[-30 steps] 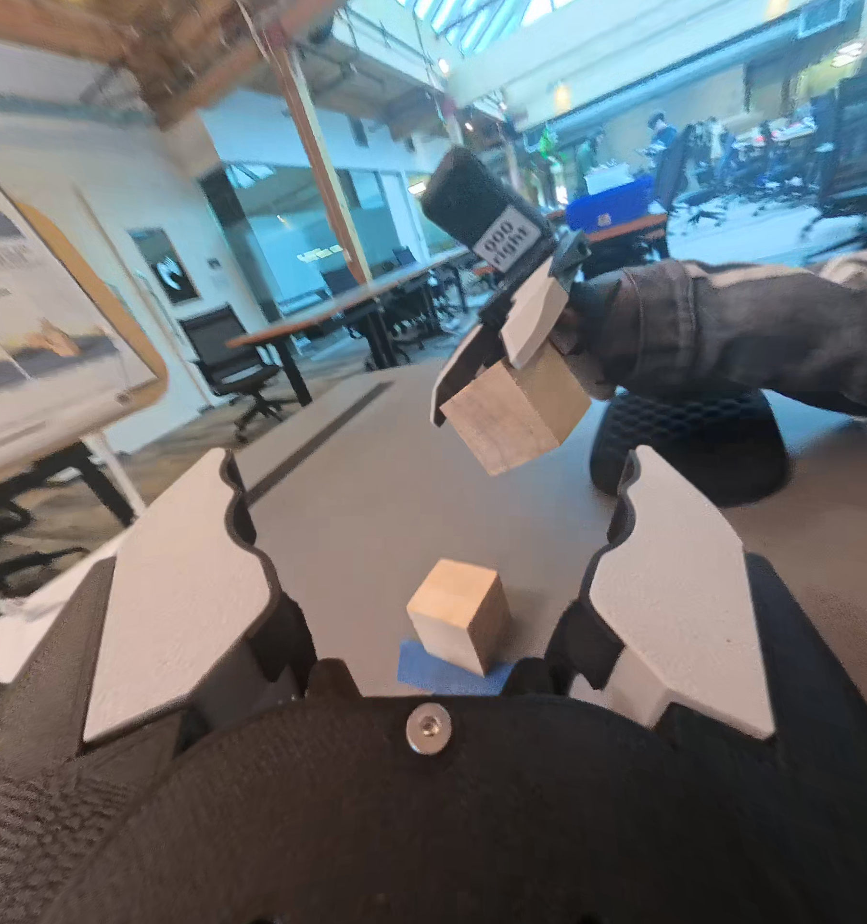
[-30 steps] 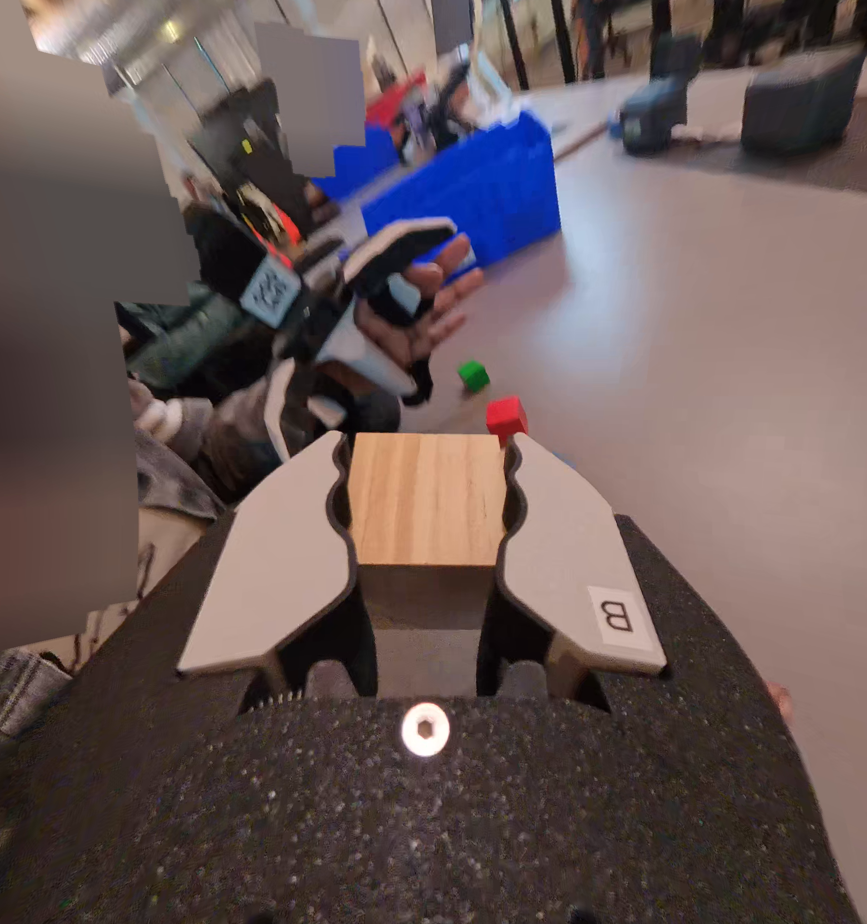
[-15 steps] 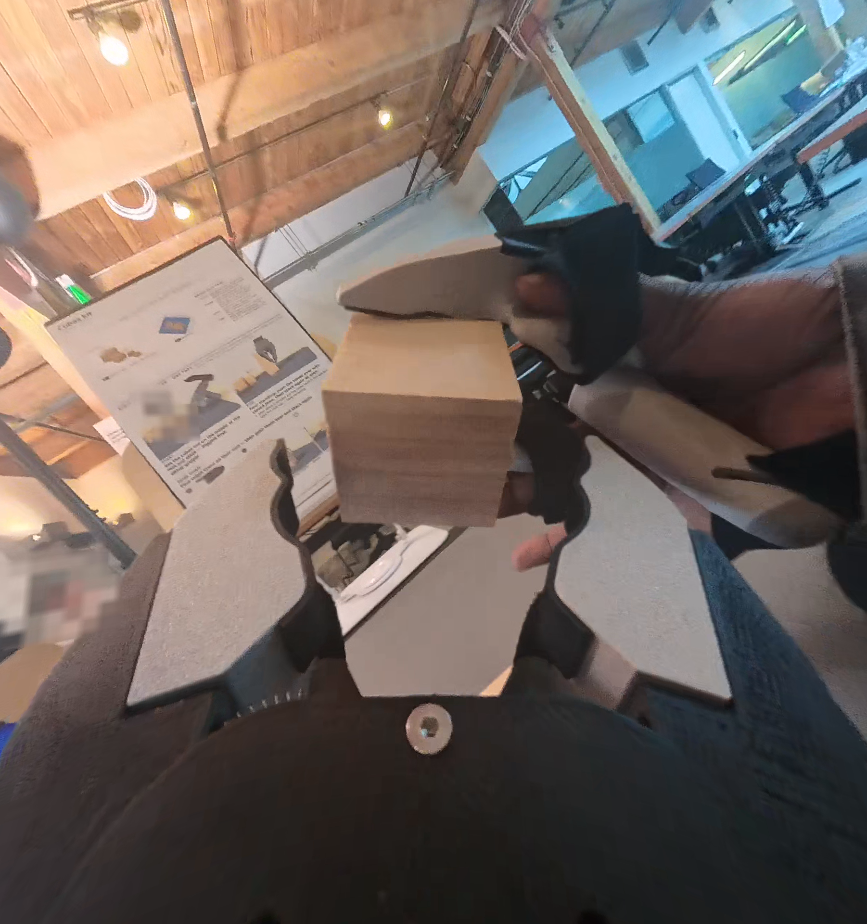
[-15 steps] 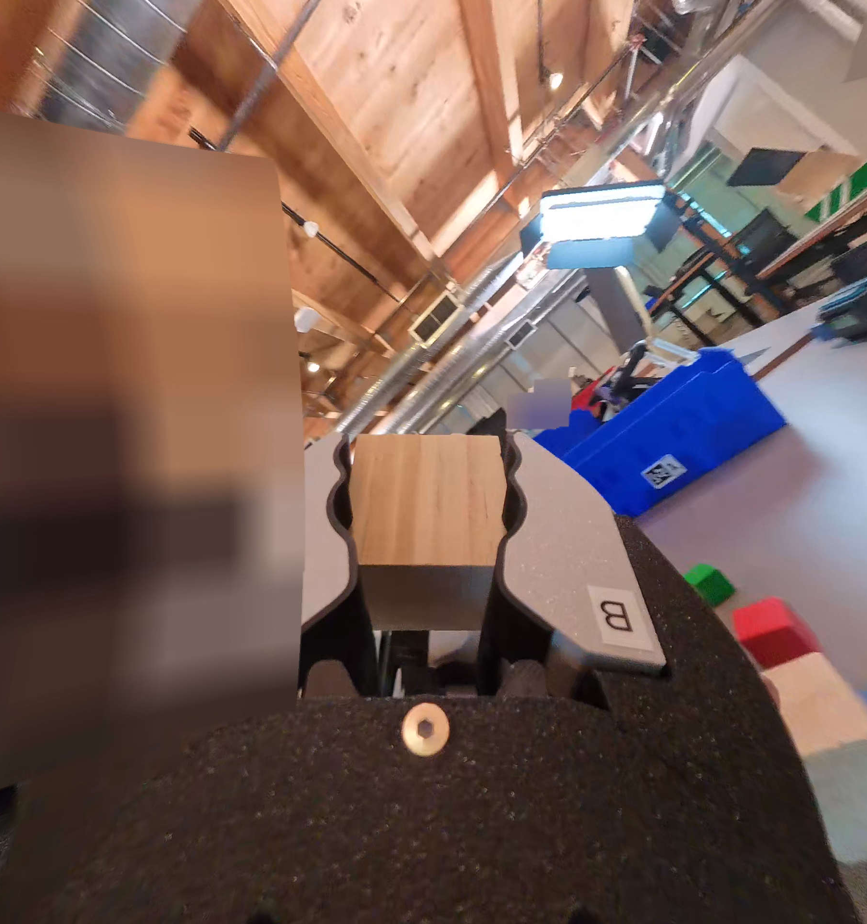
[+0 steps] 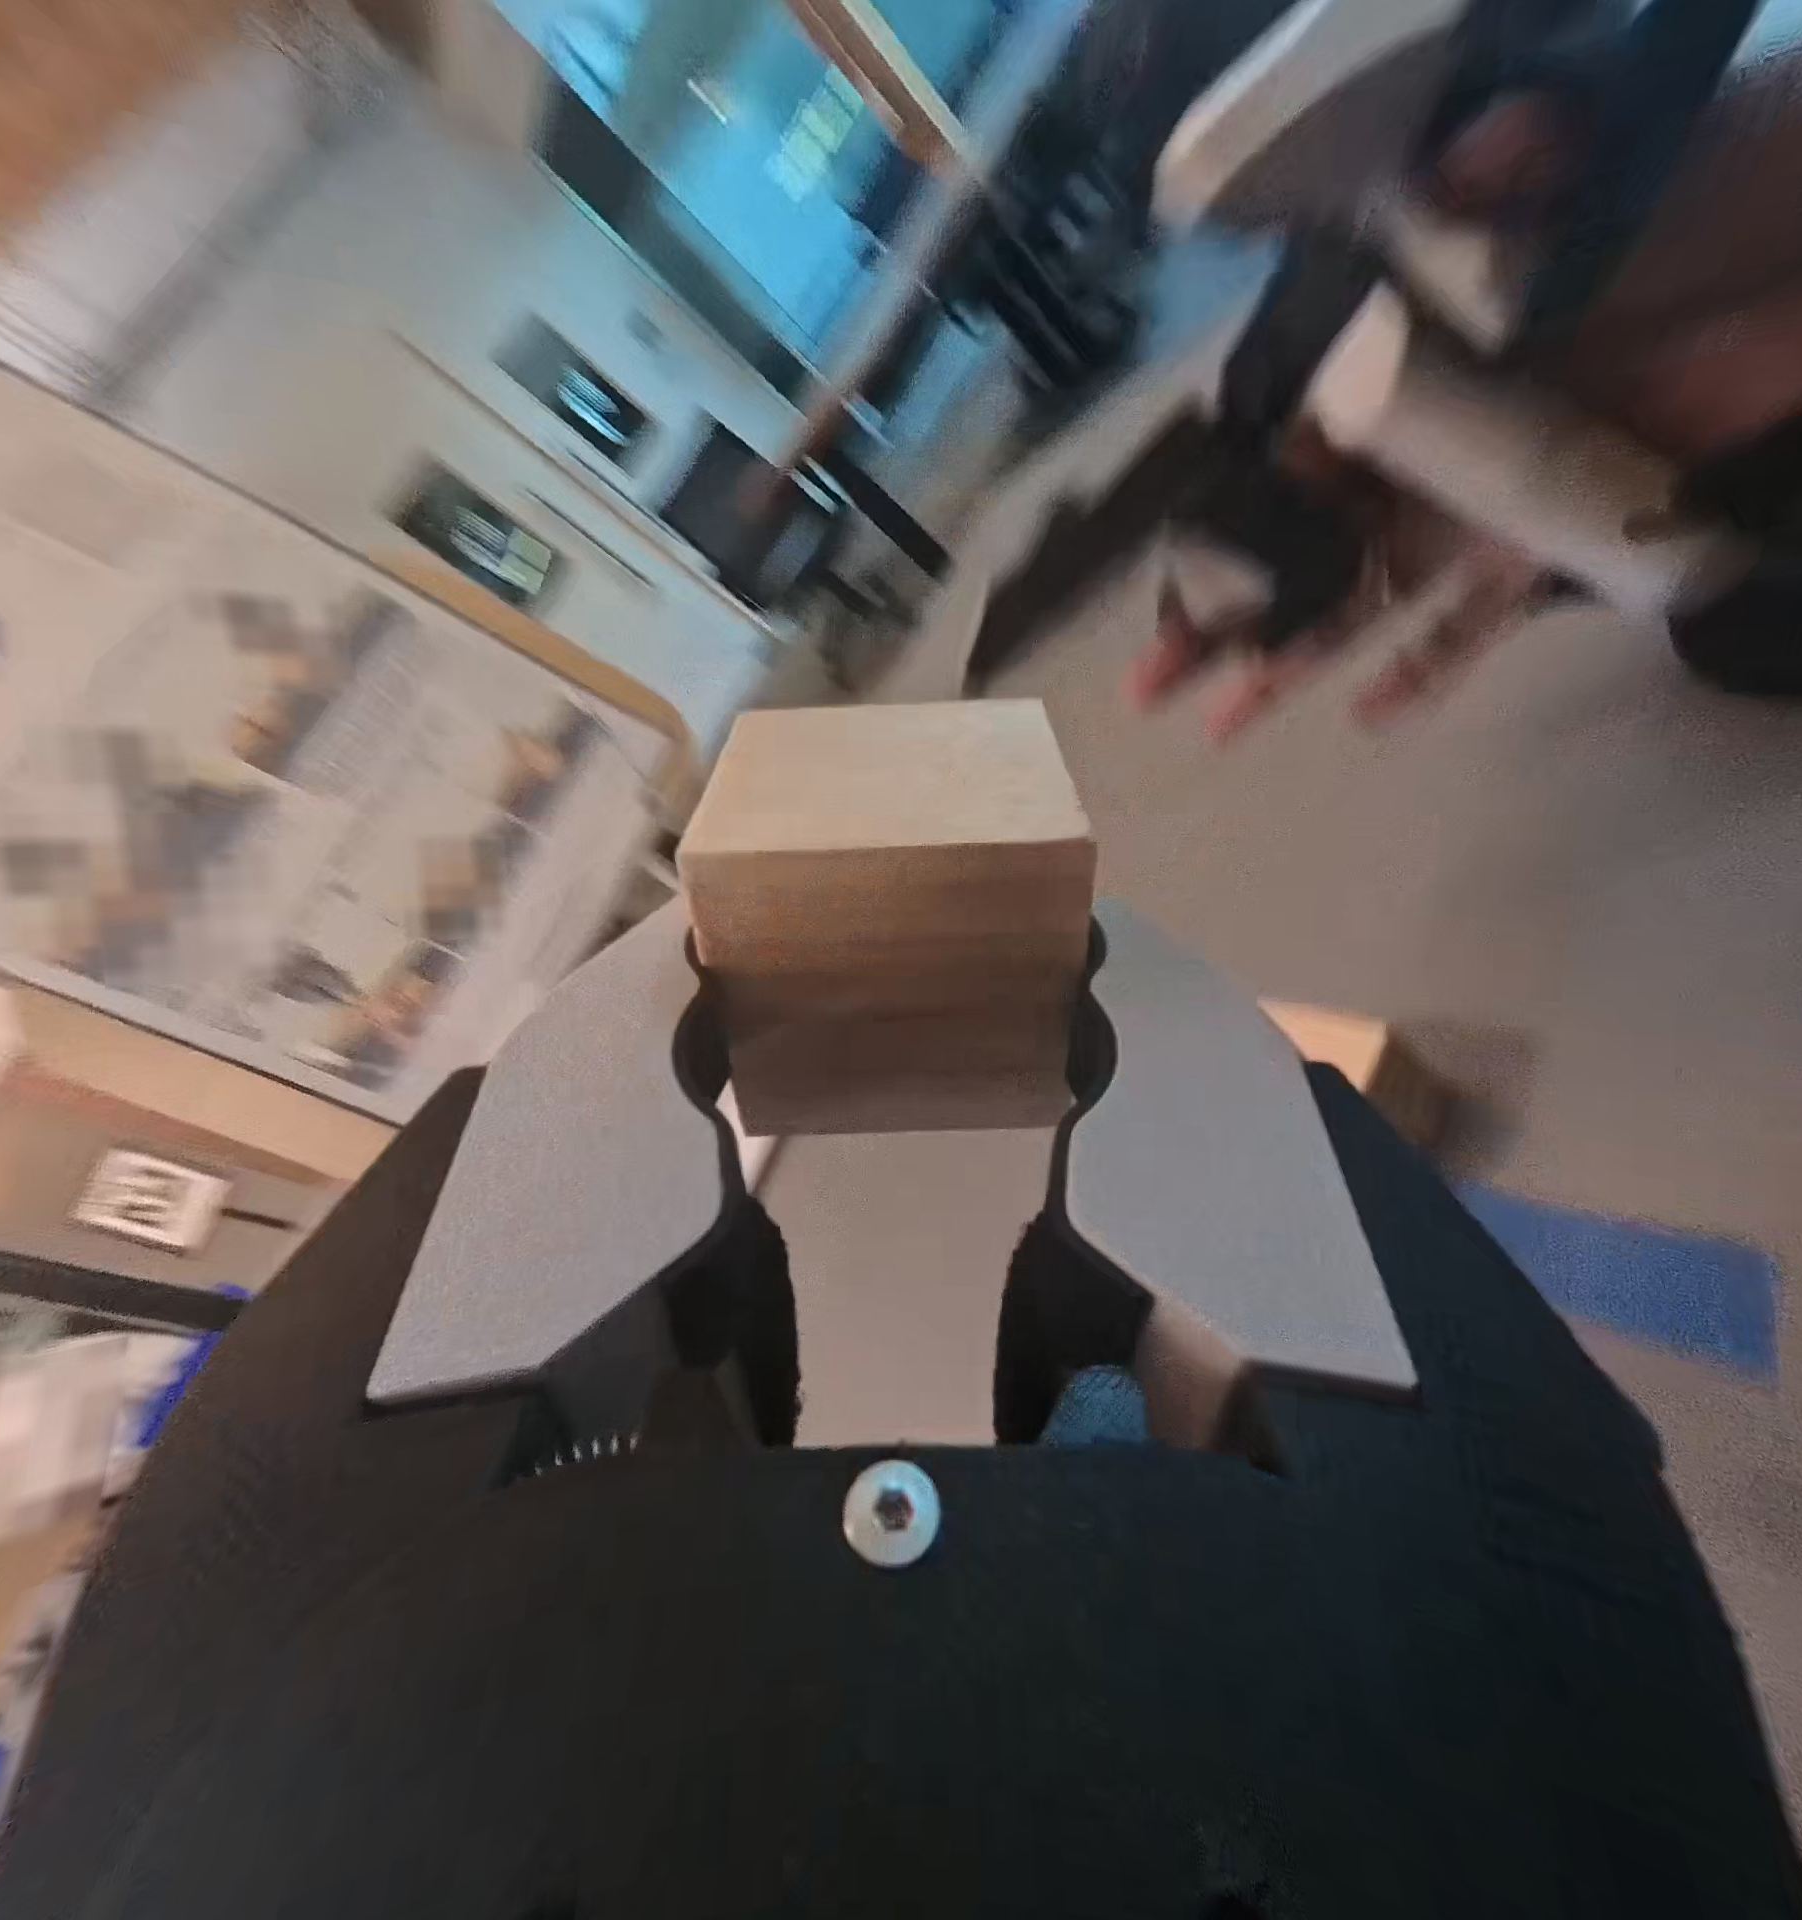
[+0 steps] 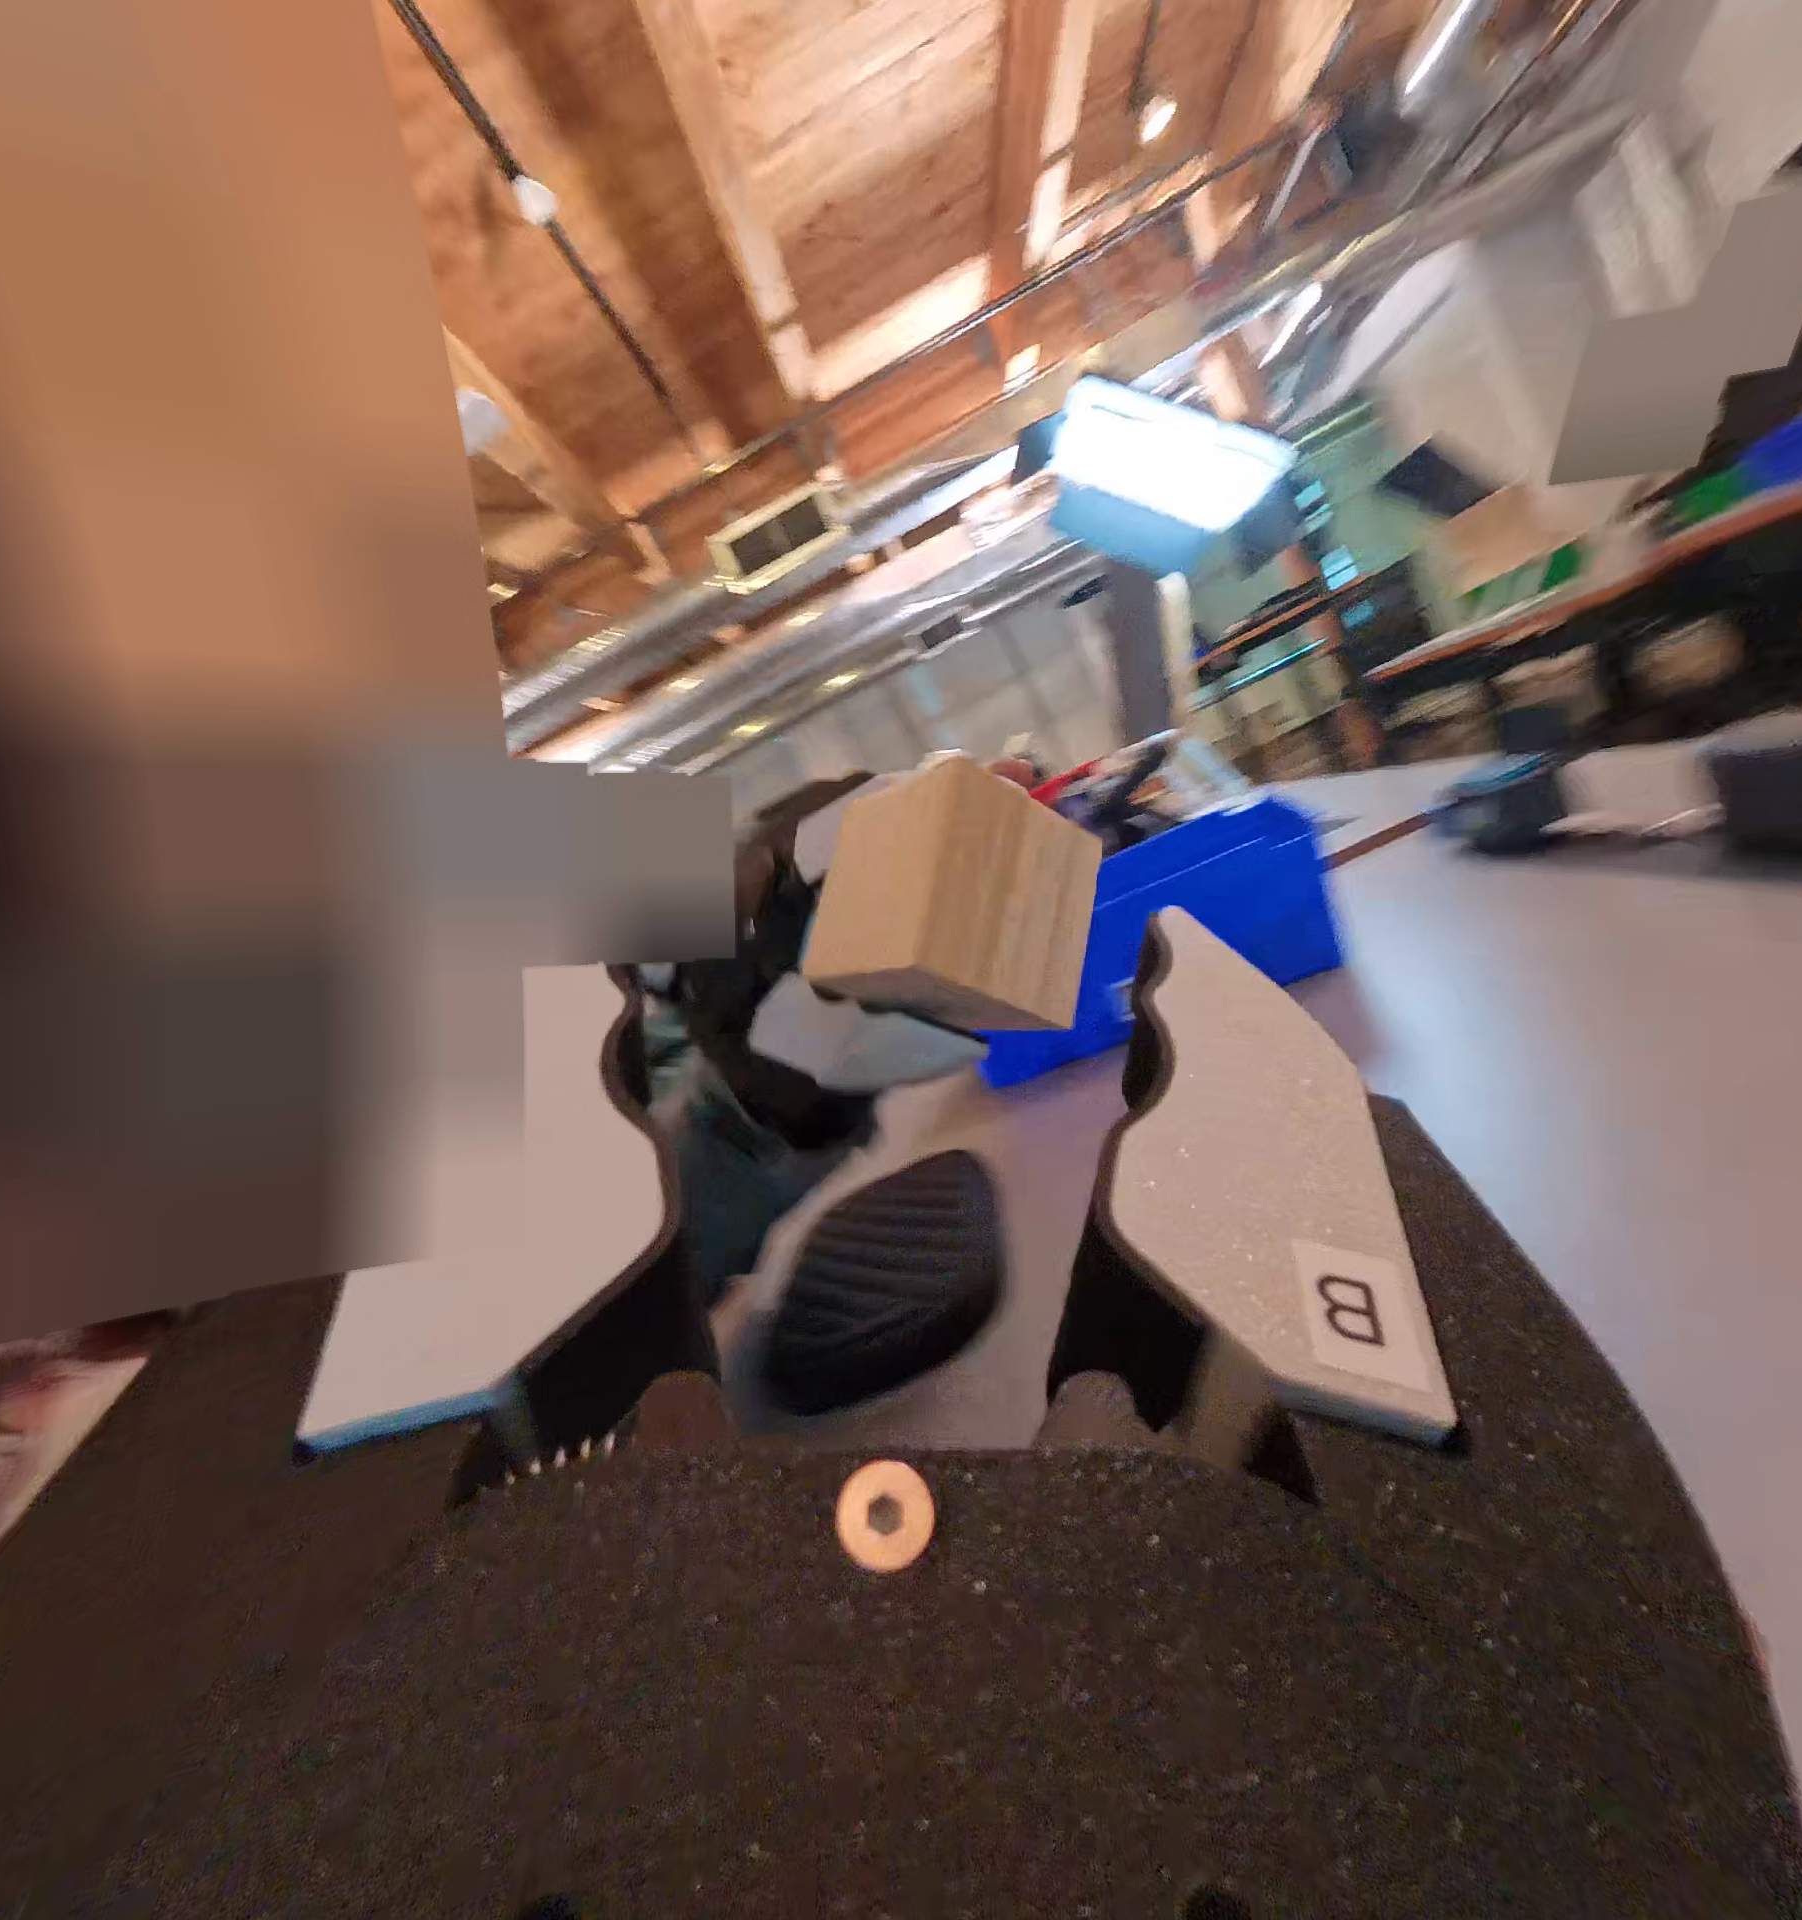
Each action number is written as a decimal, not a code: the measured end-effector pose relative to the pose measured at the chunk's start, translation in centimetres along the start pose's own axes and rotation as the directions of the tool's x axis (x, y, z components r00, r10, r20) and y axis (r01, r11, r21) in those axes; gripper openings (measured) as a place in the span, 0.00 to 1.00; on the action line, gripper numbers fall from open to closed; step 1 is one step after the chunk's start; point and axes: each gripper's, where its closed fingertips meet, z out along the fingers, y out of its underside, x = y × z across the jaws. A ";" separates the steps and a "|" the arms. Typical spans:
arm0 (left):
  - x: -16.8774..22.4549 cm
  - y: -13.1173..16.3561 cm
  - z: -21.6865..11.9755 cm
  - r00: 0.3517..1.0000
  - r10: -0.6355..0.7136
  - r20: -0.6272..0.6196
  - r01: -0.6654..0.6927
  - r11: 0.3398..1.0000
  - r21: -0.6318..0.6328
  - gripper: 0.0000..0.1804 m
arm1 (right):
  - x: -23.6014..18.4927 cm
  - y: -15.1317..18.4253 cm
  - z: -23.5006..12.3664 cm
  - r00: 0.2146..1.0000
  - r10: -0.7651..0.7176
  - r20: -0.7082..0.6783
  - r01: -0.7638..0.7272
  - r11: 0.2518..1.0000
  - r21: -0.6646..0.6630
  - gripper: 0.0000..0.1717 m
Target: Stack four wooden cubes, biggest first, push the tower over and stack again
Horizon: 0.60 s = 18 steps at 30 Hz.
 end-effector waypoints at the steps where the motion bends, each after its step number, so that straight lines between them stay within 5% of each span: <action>1: -0.4 2.1 0.1 0.992 -0.037 -0.122 0.026 0.996 -0.091 0.35 | 0.6 -0.4 -0.6 0.995 -0.090 -0.050 0.091 0.996 0.002 0.53; 4: -0.8 8.9 0.1 0.873 -0.210 -0.441 0.019 0.917 -0.399 0.36 | 2.1 -0.8 -2.0 0.947 -0.271 -0.172 0.268 0.962 -0.042 0.55; 8: -1.5 16.1 0.4 0.744 -0.348 -0.570 -0.143 0.750 -0.646 0.35 | 3.0 0.5 -2.2 0.905 -0.360 -0.227 0.337 0.932 -0.135 0.57; 12: -0.3 20.6 -0.2 0.628 -0.397 -0.670 -0.367 0.608 -0.704 0.36 | 3.4 1.3 -2.2 0.891 -0.386 -0.238 0.347 0.918 -0.190 0.58; 18: 1.3 22.0 0.4 0.578 -0.451 -0.680 -0.370 0.598 -0.711 0.36 | 3.6 1.1 -2.4 0.897 -0.364 -0.252 0.328 0.929 -0.173 0.57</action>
